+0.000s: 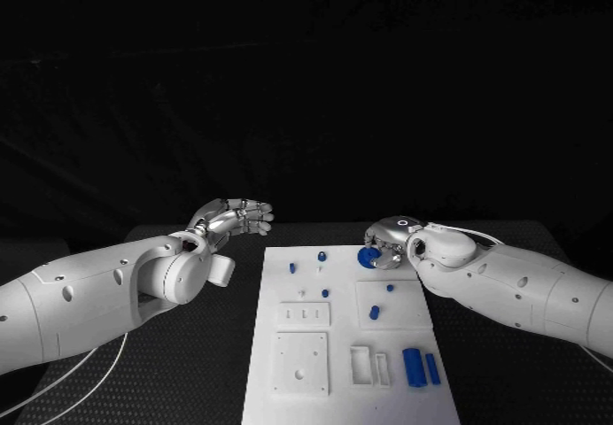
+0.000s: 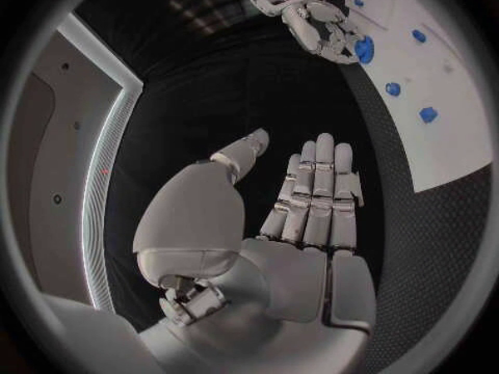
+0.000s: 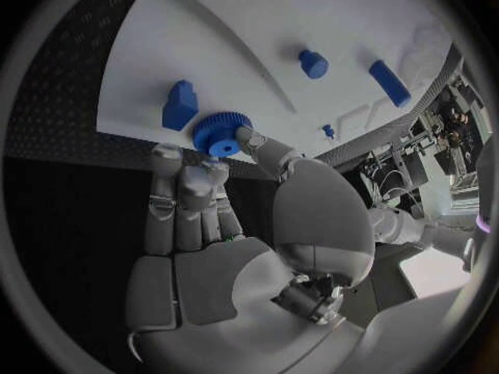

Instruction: Assemble the parts on the task board

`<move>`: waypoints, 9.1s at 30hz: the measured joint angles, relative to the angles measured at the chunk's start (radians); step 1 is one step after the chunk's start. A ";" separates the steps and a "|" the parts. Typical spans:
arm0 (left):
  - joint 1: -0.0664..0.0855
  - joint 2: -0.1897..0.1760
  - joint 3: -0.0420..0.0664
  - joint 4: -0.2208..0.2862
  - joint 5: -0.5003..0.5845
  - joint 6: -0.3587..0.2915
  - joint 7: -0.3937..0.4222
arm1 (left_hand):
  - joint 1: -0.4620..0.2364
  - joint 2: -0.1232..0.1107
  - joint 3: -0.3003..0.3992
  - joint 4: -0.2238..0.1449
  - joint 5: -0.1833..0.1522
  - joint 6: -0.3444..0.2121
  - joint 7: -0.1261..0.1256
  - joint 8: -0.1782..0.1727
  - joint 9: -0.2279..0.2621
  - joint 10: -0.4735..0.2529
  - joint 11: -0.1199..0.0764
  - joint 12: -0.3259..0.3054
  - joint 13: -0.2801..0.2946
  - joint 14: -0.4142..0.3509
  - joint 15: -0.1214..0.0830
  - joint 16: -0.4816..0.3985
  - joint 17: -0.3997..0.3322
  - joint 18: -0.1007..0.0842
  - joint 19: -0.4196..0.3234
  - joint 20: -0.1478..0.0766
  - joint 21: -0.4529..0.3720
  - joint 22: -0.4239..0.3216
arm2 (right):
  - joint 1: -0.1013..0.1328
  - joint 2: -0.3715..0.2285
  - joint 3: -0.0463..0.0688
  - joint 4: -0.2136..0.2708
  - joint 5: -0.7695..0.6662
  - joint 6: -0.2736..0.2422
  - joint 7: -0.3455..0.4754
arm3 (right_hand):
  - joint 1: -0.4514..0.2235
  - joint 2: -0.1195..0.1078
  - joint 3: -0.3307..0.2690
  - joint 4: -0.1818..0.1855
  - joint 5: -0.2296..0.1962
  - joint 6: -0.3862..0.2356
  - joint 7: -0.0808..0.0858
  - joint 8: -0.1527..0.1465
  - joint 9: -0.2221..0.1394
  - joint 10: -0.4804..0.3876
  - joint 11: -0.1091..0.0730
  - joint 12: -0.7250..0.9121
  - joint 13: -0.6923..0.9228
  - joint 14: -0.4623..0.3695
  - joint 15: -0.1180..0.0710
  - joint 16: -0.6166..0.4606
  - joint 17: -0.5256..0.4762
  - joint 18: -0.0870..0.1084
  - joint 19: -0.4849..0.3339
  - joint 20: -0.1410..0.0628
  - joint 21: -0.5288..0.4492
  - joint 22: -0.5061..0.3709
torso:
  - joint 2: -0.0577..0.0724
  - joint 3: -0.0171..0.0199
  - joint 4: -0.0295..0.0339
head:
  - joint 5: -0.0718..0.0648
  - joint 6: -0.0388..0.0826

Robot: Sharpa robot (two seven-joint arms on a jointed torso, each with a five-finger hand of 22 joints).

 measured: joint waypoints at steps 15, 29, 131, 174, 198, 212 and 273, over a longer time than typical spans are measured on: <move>0.000 0.001 0.000 0.000 0.000 0.000 -0.001 | 0.000 0.000 0.003 -0.003 0.000 0.000 0.000 0.000 0.000 0.000 0.000 0.000 0.000 0.000 0.000 -0.004 0.001 0.000 0.000 0.000 0.000 0.000 | -0.009 -0.011 -0.008 0.048 -0.088 -0.046 -0.031 | 0.002 0.015 0.025 0.004 0.000 0.002 -0.002 0.020 0.012 0.011 -0.019 0.006 -0.020 0.007 -0.015 -0.005 0.019 0.000 0.000 0.000 0.015 0.000 | 0.000 -0.0001 -0.0003 | -0.002 0.003; 0.000 0.000 0.000 0.000 0.000 0.000 -0.001 | -0.004 0.004 0.003 -0.003 0.000 0.000 0.000 0.000 0.000 0.000 0.000 -0.005 0.000 0.000 0.000 -0.004 0.002 0.010 0.000 0.000 0.000 0.001 | 0.008 -0.034 -0.005 0.174 -0.148 -0.101 -0.089 | -0.011 0.002 0.039 0.012 0.000 0.007 -0.007 0.022 0.008 0.019 -0.025 0.011 -0.029 0.008 -0.023 -0.005 0.029 0.003 -0.001 0.002 0.025 0.000 | -0.001 -0.0017 -0.0007 | -0.001 0.015; 0.000 0.010 0.000 0.000 0.000 0.001 -0.003 | -0.007 0.007 0.007 -0.007 0.000 0.000 0.000 0.000 0.000 0.003 0.003 -0.008 0.000 0.000 0.000 -0.008 0.007 0.001 0.000 0.000 0.000 0.000 | -0.025 0.154 -0.064 0.085 -0.237 -0.102 -0.133 | -0.014 -0.062 0.053 0.021 0.000 0.019 -0.019 -0.051 -0.015 0.018 -0.014 0.013 -0.062 0.009 -0.009 -0.033 0.062 0.004 -0.007 -0.004 0.025 0.000 | 0.000 0.0007 -0.0008 | 0.021 0.004; 0.000 0.002 0.000 0.002 0.000 0.001 -0.004 | -0.015 0.007 0.010 -0.010 0.000 0.000 0.000 -0.004 -0.001 0.003 0.003 -0.013 -0.001 0.000 0.000 -0.008 0.010 0.000 0.000 0.000 0.000 0.000 | -0.024 0.099 -0.064 0.111 -0.132 -0.062 -0.108 | 0.013 0.055 0.166 -0.093 0.219 0.013 -0.013 -0.068 -0.026 0.004 -0.015 0.039 -0.079 0.016 -0.008 -0.051 0.093 0.001 -0.011 0.000 0.019 0.000 | 0.000 0.0012 -0.0020 | 0.021 0.001; 0.000 -0.002 0.000 -0.026 -0.001 0.002 -0.003 | -0.015 0.007 0.012 -0.018 0.000 0.000 0.000 -0.004 -0.001 0.003 0.003 -0.013 -0.001 0.000 0.000 -0.012 0.012 0.000 0.000 0.000 0.000 0.000 | 0.013 -0.092 0.020 0.246 0.118 -0.200 -0.002 | -0.040 -0.037 0.100 -0.037 0.085 0.012 -0.012 -0.067 -0.025 0.004 -0.014 0.046 -0.093 0.024 0.001 -0.065 0.106 0.002 -0.001 -0.006 0.019 0.000 | -0.004 0.0035 -0.0094 | 0.006 0.032; -0.001 0.011 0.000 -0.075 -0.012 0.019 0.000 | -0.015 0.007 0.012 -0.035 0.000 0.007 0.000 -0.004 0.002 0.032 -0.007 -0.005 0.005 0.000 0.000 -0.012 0.020 0.000 0.000 0.000 0.000 0.000 | 0.030 -0.175 0.022 0.064 0.410 -0.128 0.197 | -0.051 -0.043 -0.122 -0.055 0.005 -0.008 0.008 -0.067 -0.026 -0.012 -0.010 0.057 -0.097 0.008 0.017 -0.080 0.124 0.001 -0.032 -0.011 0.019 0.000 | -0.021 0.0170 -0.0410 | 0.000 0.053; -0.013 0.008 0.000 -0.068 -0.025 0.051 0.007 | -0.015 -0.001 0.014 -0.058 0.000 0.007 0.000 -0.004 0.003 0.032 -0.007 -0.005 0.005 0.000 0.000 -0.019 0.027 -0.001 0.000 0.000 0.000 0.000 | -0.095 -0.047 0.021 -0.133 0.431 -0.107 0.287 | 0.020 0.057 -0.088 -0.007 0.001 -0.013 0.005 -0.061 -0.011 -0.025 -0.004 0.080 -0.114 -0.013 0.016 -0.083 0.153 -0.006 -0.059 -0.008 0.015 0.000 | -0.027 0.0368 -0.0477 | 0.001 0.015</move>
